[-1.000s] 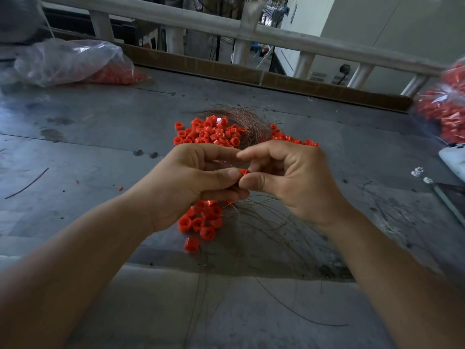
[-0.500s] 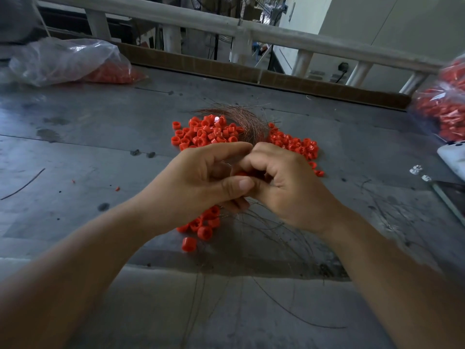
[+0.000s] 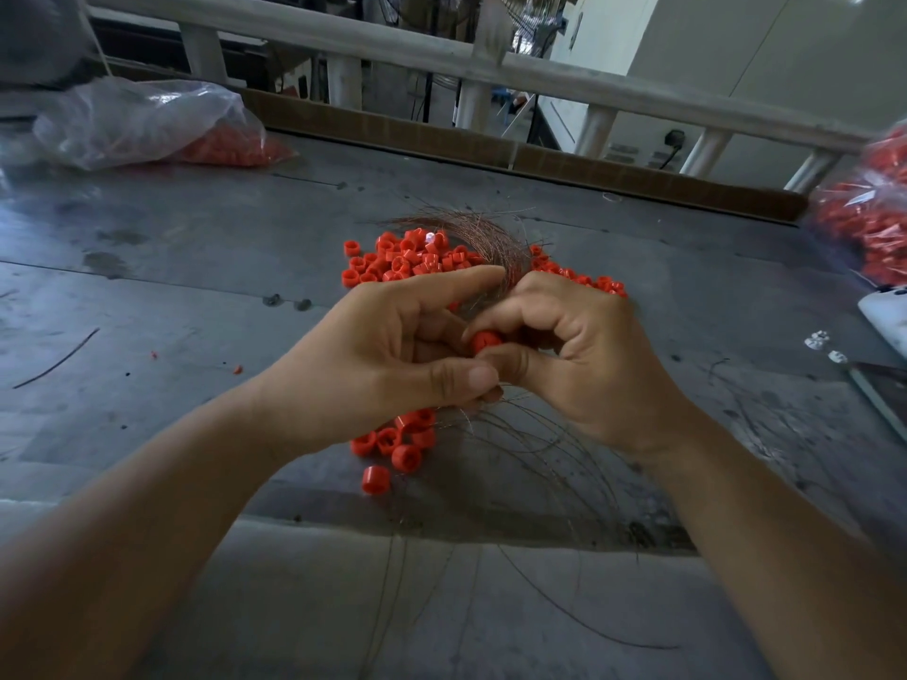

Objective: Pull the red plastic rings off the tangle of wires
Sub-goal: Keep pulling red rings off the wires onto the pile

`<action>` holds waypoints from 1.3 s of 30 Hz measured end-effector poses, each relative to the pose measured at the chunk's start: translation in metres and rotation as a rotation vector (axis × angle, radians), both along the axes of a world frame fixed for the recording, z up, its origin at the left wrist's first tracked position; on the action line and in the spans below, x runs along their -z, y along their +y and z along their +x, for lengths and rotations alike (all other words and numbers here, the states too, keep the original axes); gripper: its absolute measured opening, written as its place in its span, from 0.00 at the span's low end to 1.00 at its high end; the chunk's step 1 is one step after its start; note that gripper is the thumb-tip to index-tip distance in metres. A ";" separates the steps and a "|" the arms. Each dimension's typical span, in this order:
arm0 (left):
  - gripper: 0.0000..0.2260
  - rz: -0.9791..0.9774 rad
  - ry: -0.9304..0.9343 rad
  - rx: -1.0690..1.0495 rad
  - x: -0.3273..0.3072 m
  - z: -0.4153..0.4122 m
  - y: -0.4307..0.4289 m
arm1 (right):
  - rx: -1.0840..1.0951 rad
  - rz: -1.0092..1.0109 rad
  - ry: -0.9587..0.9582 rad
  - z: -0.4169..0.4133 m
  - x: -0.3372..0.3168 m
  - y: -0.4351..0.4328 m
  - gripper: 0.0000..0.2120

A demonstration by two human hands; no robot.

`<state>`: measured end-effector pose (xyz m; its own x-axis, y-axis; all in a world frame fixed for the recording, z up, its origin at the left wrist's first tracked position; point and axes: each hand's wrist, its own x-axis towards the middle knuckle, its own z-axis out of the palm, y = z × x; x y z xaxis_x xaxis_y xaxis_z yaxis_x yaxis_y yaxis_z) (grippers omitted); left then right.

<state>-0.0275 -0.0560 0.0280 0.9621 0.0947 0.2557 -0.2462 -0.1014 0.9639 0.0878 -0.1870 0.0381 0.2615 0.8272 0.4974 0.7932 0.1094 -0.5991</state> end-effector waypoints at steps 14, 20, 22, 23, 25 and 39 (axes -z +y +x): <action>0.26 0.282 -0.038 -0.077 0.004 0.000 -0.004 | -0.031 -0.058 -0.089 -0.002 0.008 0.003 0.05; 0.28 0.360 -0.017 -0.079 0.003 0.000 -0.005 | -0.040 -0.072 -0.092 -0.005 0.007 0.002 0.05; 0.29 0.325 -0.017 -0.080 0.004 0.000 -0.005 | -0.030 -0.075 -0.051 -0.005 0.007 0.002 0.05; 0.30 0.297 -0.019 -0.080 0.004 0.000 -0.006 | -0.027 -0.072 -0.026 -0.006 0.007 0.002 0.04; 0.31 0.230 -0.019 -0.086 0.004 -0.001 -0.006 | -0.018 -0.062 0.002 -0.008 0.007 0.003 0.03; 0.21 -0.222 0.053 -0.054 -0.001 0.004 0.004 | -0.012 0.014 0.164 0.001 0.002 0.002 0.12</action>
